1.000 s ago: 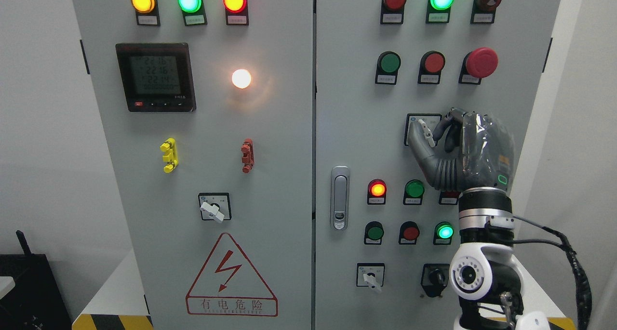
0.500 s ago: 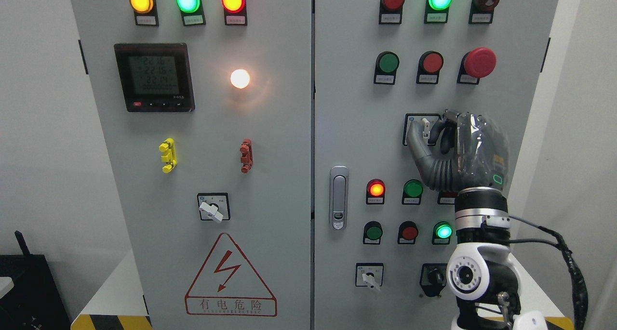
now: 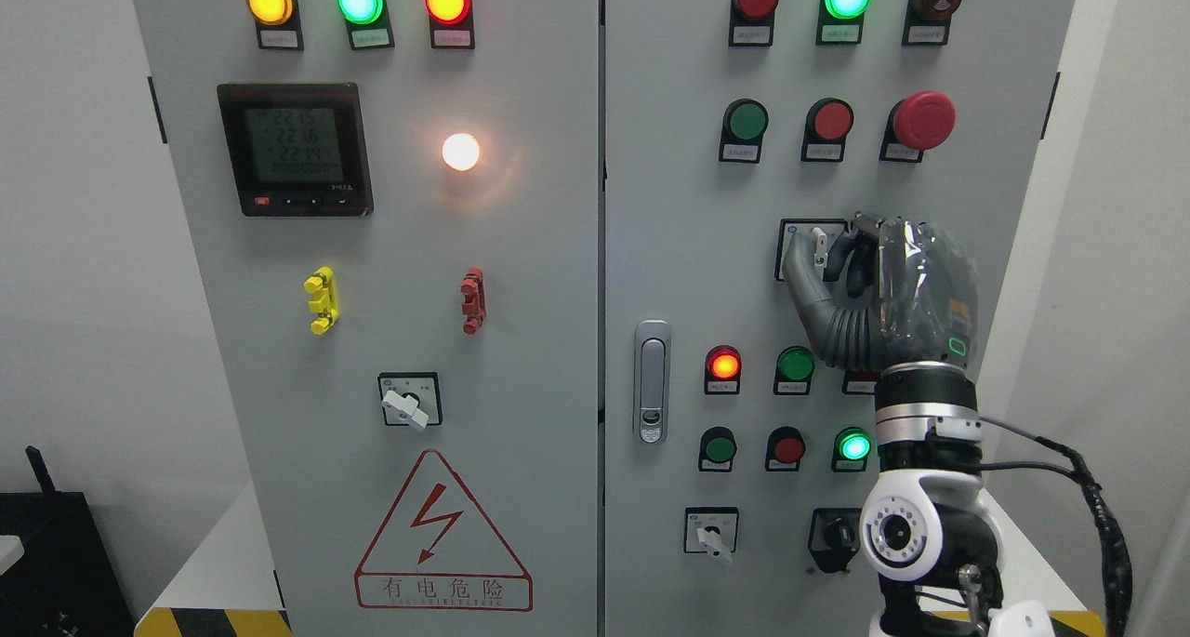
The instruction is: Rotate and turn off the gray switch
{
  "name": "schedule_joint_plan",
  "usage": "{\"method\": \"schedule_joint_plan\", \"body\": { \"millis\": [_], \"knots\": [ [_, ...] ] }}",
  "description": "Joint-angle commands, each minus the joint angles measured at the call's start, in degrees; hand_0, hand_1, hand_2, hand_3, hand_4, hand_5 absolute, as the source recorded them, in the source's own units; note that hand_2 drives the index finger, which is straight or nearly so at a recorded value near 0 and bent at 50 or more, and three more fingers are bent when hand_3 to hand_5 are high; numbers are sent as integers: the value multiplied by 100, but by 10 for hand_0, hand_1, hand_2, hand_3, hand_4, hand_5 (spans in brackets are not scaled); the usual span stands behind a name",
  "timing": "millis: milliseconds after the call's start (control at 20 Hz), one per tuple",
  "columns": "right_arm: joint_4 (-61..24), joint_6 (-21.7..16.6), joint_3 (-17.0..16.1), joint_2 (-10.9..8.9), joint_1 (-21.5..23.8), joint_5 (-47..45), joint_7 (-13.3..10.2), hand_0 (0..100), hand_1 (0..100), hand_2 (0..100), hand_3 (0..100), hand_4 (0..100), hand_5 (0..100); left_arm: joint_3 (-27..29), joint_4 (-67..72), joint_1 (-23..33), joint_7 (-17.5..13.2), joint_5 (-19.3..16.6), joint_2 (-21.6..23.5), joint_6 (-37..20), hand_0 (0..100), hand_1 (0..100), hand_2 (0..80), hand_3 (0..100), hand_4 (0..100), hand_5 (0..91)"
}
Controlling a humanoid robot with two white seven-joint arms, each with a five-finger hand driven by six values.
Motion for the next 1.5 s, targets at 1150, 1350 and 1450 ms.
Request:
{"method": "schedule_joint_plan", "body": {
  "millis": [1150, 1350, 1450],
  "knots": [
    [-1632, -1457, -507, -78, 1077, -54, -705, 506, 391, 674, 961, 849, 960, 185, 132, 8, 4, -44, 0, 5, 120, 389, 0, 0, 0, 0],
    [-1851, -2072, -665, -78, 1403, -54, -908, 488, 413, 569, 813, 692, 674, 185, 132, 0, -5, -44, 0, -4, 120, 389, 0, 0, 0, 0],
    [-1878, -2144, -665, -78, 1403, -54, -935, 479, 423, 523, 697, 538, 447, 185, 132, 8, -5, -44, 0, 5, 120, 389, 0, 0, 0, 0]
  ]
}}
